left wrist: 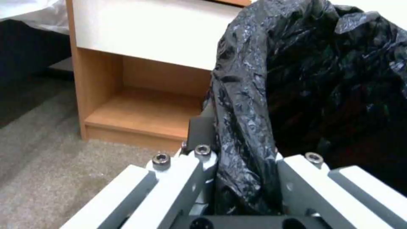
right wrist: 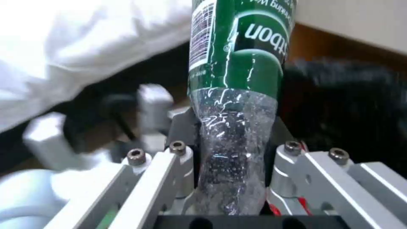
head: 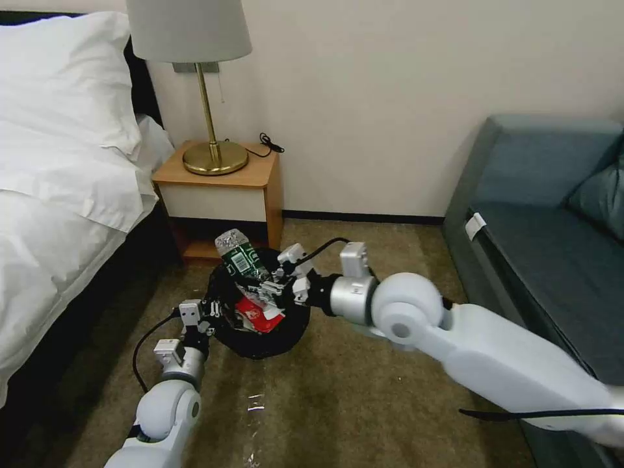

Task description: Pick up the trash bin, then pick up the garbage on the floor and place it into the trash bin.

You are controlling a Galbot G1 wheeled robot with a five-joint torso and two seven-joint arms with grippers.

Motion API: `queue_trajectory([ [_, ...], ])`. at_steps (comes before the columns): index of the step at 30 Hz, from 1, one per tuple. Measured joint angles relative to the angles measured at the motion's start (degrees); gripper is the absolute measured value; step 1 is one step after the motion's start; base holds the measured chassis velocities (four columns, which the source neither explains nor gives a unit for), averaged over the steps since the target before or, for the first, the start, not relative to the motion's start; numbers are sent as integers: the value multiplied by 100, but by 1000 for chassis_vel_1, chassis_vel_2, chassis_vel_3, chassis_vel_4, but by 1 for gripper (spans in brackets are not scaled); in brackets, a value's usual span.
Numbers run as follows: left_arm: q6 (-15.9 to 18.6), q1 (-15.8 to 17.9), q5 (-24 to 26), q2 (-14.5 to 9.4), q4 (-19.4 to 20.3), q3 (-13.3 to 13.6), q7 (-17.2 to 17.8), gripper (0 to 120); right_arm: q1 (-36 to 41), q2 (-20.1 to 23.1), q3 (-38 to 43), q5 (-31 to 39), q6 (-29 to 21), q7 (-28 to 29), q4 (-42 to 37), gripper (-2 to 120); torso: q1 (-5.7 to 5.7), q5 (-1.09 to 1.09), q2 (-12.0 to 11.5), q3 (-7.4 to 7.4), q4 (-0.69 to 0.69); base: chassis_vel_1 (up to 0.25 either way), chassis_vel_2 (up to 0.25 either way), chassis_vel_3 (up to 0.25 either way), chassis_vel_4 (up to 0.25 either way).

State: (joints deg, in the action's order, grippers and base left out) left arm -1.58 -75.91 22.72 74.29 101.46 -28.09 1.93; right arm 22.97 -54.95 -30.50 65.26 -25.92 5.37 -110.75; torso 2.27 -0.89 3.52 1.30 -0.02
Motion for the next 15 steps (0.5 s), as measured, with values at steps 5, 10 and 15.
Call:
queue_trajectory([
  [5, 0, -24, 68, -3, -1, -39, 11, 4, 93, -219, -137, -467, 159, 112, 440, 24, 0, -1, 0, 0, -1, 0, 0, 0, 0],
  [10, 0, -88, 140, -14, 53, -54, 11, 4, 184, -389, -158, -530, 212, 234, 600, 39, 0, 0, 0, -1, 0, 0, 0, 0, 0],
  [15, -63, -238, 168, -50, 79, -119, 5, 4, 272, -508, -218, -565, 232, 407, 626, 64, 0, 0, 0, -1, 0, 0, 0, 0, 0],
])
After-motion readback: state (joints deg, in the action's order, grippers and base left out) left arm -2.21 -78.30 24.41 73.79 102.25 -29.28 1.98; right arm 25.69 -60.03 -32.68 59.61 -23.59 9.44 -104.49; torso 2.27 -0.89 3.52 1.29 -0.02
